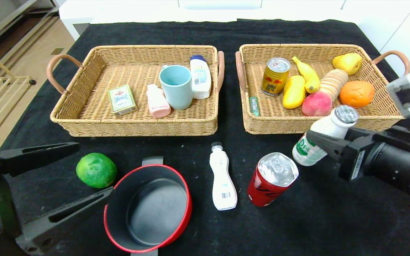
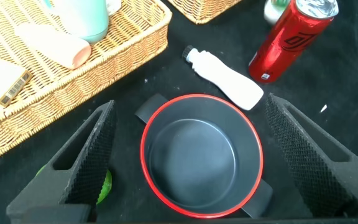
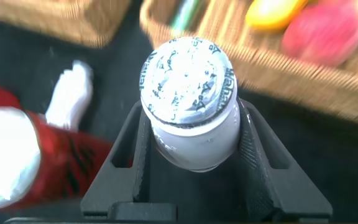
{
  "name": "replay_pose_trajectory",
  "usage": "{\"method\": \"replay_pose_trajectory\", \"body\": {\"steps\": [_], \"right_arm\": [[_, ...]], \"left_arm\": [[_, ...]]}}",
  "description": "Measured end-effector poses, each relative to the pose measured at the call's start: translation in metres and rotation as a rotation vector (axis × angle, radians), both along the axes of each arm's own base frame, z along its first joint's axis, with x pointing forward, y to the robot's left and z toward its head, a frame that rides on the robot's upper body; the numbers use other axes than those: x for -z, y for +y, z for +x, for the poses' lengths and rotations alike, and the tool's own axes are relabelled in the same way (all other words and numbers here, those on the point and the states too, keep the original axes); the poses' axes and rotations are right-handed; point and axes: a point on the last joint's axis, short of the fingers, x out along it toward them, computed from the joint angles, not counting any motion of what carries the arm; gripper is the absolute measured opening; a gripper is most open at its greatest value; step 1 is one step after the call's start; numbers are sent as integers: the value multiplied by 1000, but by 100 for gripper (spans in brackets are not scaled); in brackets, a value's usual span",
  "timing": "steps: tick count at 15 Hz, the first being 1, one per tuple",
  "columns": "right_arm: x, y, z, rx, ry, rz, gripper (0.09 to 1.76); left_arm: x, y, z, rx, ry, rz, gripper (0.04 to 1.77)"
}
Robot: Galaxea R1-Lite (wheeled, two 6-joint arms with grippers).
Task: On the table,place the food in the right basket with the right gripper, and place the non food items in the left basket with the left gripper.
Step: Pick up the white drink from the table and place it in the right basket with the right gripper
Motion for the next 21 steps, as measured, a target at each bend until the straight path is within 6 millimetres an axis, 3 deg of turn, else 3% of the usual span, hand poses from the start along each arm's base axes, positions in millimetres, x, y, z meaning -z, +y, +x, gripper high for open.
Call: {"method": "replay_pose_trajectory", "body": {"steps": [5, 11, 21], "right_arm": [[-42, -6, 9, 47, -121, 79, 87], [-73, -18, 51, 149, -205, 112, 87], [-72, -57, 123, 333, -297, 131, 87]], "left_arm": [[1, 0, 1, 0, 6, 3, 172], [2, -1, 2, 0, 10, 4, 172], [4, -1, 3, 2, 22, 9, 172]]}}
